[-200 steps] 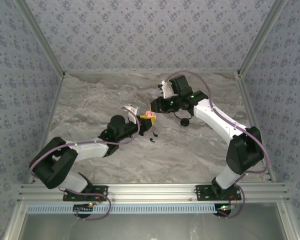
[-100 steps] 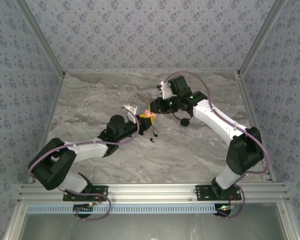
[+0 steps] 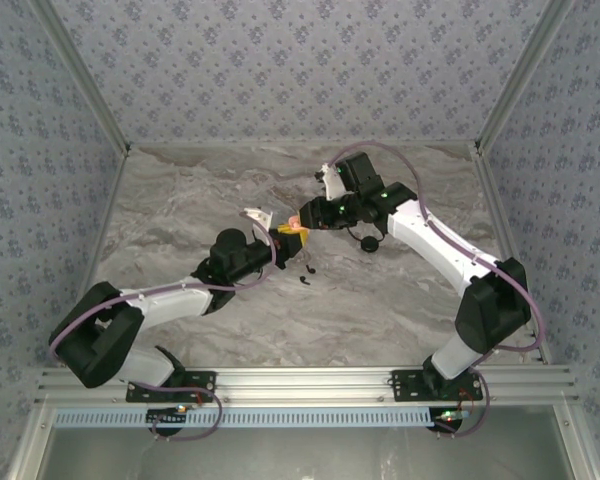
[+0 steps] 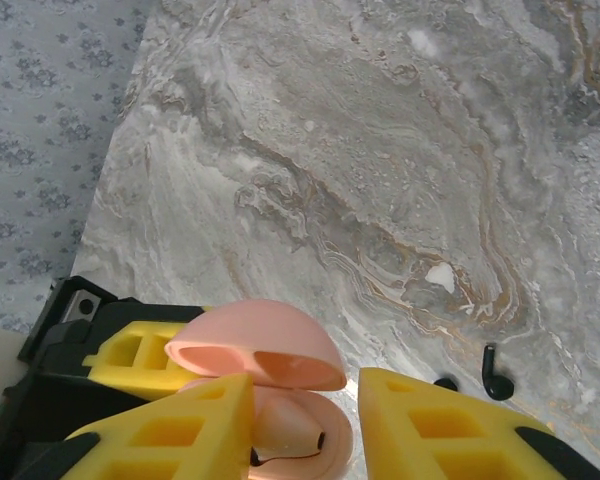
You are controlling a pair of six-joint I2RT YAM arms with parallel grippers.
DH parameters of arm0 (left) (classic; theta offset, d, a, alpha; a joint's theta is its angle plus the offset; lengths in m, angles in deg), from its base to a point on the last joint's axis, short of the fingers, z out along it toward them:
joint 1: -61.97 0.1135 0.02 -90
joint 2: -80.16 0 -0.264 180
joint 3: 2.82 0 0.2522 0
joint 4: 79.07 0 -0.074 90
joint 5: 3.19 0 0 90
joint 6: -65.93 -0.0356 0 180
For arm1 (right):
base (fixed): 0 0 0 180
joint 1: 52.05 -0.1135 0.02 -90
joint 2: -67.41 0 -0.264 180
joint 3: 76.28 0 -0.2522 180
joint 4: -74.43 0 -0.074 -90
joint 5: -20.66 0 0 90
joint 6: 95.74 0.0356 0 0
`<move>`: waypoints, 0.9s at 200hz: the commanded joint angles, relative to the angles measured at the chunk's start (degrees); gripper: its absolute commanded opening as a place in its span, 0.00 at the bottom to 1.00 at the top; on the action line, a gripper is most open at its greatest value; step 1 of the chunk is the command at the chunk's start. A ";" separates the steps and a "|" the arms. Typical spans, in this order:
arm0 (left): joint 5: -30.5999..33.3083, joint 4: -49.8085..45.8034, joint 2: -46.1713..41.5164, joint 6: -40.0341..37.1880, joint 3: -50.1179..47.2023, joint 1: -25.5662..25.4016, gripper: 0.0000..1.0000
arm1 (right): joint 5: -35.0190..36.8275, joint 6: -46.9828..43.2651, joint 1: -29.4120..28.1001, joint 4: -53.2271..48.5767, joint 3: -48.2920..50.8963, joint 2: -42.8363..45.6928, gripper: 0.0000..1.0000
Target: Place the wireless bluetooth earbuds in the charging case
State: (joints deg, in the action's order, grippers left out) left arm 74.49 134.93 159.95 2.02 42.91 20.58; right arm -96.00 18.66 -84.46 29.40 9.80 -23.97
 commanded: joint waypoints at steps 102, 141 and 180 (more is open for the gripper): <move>1.83 -8.63 -7.46 -7.20 1.86 -0.24 0.05 | 6.29 -3.53 3.19 -5.54 -1.93 6.86 0.49; 0.93 -13.62 -10.20 -8.98 2.87 -0.18 0.05 | 4.62 -4.87 6.85 -5.87 -0.05 7.29 0.50; -1.92 -15.63 -12.52 -10.06 4.22 0.10 0.05 | 1.92 -5.58 9.43 -3.47 3.63 8.21 0.50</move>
State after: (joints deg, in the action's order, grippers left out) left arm 75.28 120.64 150.00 -6.14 44.59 20.58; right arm -91.82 14.60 -76.15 25.34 11.46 -17.37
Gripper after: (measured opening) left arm 0.199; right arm 0.503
